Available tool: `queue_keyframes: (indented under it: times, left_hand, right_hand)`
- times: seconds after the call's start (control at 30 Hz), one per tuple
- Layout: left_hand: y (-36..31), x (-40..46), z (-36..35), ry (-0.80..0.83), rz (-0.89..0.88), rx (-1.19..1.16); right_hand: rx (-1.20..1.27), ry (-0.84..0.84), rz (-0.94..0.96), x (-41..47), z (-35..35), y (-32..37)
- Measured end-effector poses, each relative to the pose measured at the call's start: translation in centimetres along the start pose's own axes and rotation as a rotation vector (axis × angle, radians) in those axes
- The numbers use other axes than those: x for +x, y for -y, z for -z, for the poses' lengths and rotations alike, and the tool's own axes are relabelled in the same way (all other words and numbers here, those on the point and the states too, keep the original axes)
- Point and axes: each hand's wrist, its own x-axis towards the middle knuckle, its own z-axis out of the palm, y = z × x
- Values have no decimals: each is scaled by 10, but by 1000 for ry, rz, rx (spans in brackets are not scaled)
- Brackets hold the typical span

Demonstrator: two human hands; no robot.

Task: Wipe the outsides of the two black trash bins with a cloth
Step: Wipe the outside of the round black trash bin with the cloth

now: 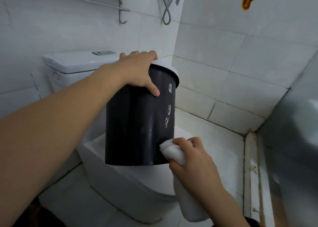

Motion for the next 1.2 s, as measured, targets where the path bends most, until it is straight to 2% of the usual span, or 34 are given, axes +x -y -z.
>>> queue_keyframes:
  times: [0.17,0.47,0.6,0.73,0.9,1.2]
  left_hand:
    - [-2,-1,0,-3,-5,8]
    - [1,-4,2,11,10,6]
    - [1,-4,2,7,6,4]
    - [3,-6,0,5,-19,31]
    - [-2,-4,-3,-21,-90,172]
    - [-7,-11,-2,-23,-42,175]
  right_hand:
    - [65,-106,27,11,-1,7]
    - [4,-1,-17,-6,-3,-4]
    - [50,-99,0,2,0,-1]
    - [48,-68,33,1,-7,11]
    - [64,-92,36,3,-11,13]
    - [114,-118,92,-4,-14,11]
